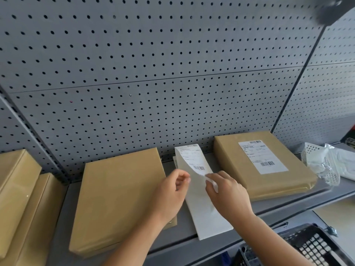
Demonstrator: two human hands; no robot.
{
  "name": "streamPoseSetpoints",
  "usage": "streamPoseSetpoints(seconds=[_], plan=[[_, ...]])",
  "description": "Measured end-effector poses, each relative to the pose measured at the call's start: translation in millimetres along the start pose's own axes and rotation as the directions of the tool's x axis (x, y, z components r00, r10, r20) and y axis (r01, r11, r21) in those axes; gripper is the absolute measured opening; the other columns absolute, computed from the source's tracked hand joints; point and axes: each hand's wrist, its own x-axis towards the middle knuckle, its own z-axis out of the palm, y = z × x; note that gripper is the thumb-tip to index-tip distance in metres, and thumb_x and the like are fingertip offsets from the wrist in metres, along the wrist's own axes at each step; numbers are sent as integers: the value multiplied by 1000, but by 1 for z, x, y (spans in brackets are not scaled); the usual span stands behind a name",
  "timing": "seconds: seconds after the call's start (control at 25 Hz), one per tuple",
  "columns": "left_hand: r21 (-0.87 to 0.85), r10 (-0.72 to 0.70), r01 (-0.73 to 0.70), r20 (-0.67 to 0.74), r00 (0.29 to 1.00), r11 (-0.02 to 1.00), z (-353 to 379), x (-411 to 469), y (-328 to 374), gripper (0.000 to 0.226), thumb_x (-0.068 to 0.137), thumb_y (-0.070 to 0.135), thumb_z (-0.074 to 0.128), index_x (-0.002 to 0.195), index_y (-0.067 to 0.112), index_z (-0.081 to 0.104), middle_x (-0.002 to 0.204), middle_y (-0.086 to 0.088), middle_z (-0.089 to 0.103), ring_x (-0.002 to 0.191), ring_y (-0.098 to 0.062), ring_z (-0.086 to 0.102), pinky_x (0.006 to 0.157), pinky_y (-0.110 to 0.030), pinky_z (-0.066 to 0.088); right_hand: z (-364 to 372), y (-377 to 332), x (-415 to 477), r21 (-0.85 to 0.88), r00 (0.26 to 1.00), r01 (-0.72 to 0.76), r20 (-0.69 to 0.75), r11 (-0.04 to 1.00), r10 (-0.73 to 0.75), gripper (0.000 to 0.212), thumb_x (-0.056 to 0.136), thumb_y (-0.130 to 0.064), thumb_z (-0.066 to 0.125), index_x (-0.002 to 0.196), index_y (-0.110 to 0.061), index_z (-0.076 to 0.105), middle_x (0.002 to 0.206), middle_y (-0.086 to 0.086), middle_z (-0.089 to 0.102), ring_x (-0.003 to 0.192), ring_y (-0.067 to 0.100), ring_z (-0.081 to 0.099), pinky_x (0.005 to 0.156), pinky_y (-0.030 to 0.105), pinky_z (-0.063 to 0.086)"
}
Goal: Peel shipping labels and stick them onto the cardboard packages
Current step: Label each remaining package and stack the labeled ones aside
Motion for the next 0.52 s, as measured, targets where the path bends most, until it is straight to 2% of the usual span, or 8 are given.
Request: streamPoseSetpoints(seconds=[0.12,0.24,0.4,0.52], plan=[[-214,-107,114,44,993,970,0,11,8,28,102,45,54,105,22,69,98,6,75,94,-10,71,90,-37,59,-10,-10,-2,37,992,74,-101,997,-70,22,94,-36,58,111,-33,72,98,-13,66,64,21,66,51,32,51],[-394,-173,214,136,975,894,-1,20,17,33,101,42,57,109,14,72,98,-2,77,94,-17,75,90,-37,61,-15,-17,-6,-1,983,146,-111,989,-145,30,92,-45,52,113,-35,70,100,-14,65,60,20,67,47,31,51],[-436,-204,251,153,967,864,2,27,16,16,101,17,61,111,13,72,105,-2,80,95,-22,76,85,-37,63,-18,-22,-12,-80,976,207,-56,975,-212,40,87,-63,45,109,-40,69,99,-16,65,53,14,64,42,27,47],[-430,-222,263,144,964,864,2,29,14,14,101,13,60,109,12,72,105,0,80,96,-23,76,85,-39,63,-22,-24,-9,5,981,194,-22,981,-194,36,88,-62,48,105,-41,71,98,-18,66,60,14,66,48,29,51]])
